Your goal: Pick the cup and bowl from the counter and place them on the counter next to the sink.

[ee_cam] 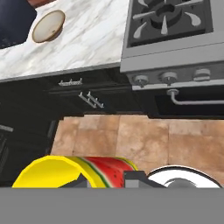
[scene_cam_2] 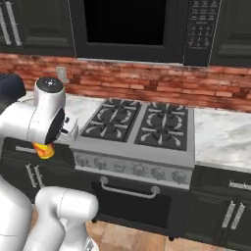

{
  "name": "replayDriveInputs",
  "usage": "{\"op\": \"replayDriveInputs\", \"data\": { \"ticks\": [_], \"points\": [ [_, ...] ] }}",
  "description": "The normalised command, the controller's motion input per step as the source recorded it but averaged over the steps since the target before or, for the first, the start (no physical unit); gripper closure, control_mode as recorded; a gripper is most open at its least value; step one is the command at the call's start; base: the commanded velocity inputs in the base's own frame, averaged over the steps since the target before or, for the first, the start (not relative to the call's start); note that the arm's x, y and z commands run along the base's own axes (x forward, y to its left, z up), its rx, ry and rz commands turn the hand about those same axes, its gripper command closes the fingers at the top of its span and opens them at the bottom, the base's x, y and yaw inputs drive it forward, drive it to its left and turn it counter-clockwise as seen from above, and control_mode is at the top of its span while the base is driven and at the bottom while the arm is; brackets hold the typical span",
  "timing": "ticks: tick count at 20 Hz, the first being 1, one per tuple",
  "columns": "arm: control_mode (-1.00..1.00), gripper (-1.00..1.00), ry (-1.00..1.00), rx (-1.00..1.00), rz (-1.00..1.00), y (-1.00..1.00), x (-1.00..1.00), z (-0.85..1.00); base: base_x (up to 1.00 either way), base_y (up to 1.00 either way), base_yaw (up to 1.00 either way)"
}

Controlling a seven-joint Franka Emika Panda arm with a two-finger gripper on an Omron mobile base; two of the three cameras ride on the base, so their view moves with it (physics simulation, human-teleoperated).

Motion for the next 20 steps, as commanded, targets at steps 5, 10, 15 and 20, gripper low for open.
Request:
{"op": "replayDriveInputs", "data": {
  "ticks": [5,10,15,20],
  "points": [
    [1.00,1.00,0.00,0.00,0.00,0.00,0.00,0.00,-0.29,0.02,0.56],
    [1.00,1.00,0.00,0.00,0.00,0.00,0.00,0.00,0.04,0.13,0.96],
    [1.00,1.00,0.00,0.00,0.00,0.00,0.00,0.00,0.32,0.00,1.00],
    [1.00,1.00,0.00,0.00,0.00,0.00,0.00,0.00,0.47,0.00,1.00]
  ]
}}
